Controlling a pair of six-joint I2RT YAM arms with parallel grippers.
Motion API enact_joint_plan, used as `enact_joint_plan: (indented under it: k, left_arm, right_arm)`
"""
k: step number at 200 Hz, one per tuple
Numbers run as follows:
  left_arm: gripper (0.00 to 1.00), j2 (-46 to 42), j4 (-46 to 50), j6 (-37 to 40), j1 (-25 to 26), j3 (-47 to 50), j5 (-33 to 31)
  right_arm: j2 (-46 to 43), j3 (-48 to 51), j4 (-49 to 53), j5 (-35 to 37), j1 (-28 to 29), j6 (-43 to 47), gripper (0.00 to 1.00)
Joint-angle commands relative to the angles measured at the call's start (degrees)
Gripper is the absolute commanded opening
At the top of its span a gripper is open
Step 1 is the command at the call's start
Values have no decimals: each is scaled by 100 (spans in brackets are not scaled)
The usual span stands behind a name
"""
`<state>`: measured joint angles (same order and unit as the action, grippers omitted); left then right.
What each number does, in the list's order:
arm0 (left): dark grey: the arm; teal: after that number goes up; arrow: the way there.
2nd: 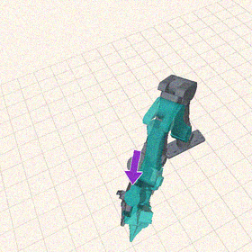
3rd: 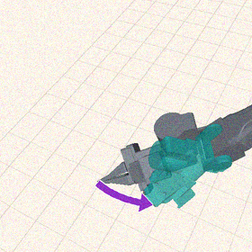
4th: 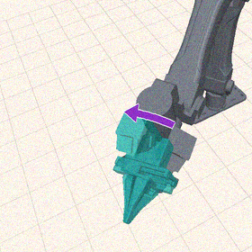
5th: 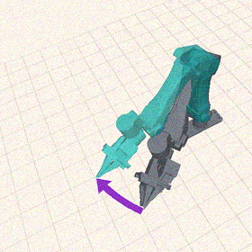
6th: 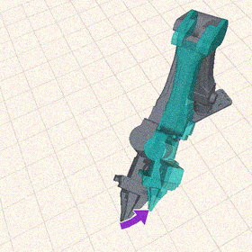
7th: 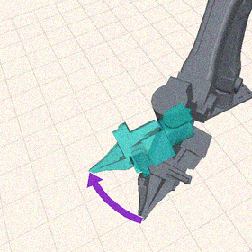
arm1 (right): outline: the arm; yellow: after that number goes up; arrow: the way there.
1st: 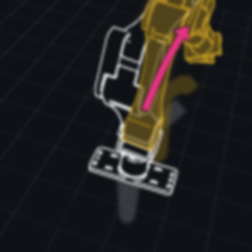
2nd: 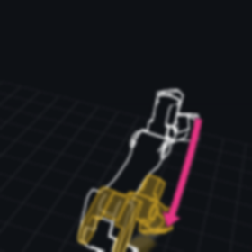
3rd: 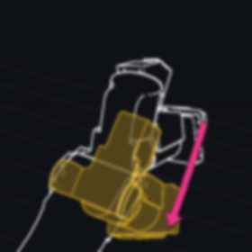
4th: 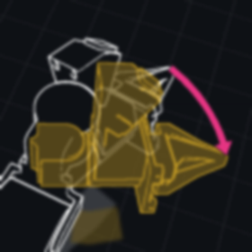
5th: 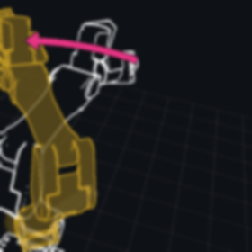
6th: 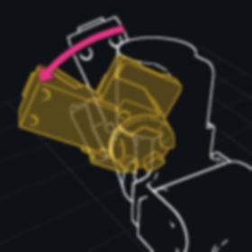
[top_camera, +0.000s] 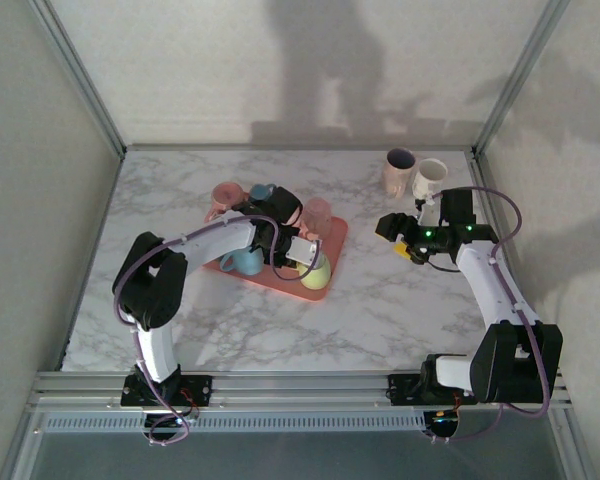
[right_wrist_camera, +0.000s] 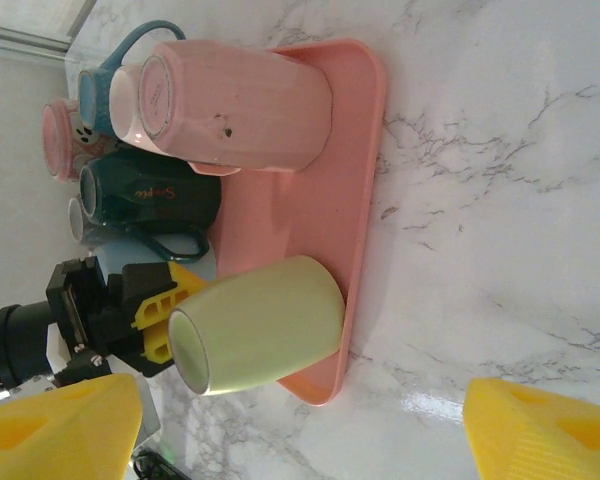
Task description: Turn the mug right side up
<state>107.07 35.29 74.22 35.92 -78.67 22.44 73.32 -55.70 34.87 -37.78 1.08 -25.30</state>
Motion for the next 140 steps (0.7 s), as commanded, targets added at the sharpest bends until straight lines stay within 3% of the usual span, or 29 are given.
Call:
enact_joint_plan:
  k: [1, 58, 92, 140]
  left_arm:
    - [13, -69, 57, -603, 131, 86, 258]
    - [1, -250, -539, -2915, 91, 160, 132]
    - [0, -635, -984, -4036, -44, 415, 170]
    - [0, -1513, -1649, -5337, -370, 903, 707]
  right_arm:
    - [-107, 50, -51, -99, -47, -59, 84]
    - [-183, 117, 28, -84, -55, -32, 84]
    - [-278, 121, 91, -120, -69, 4, 84]
    - [-445, 160, 143, -238, -79, 112, 84]
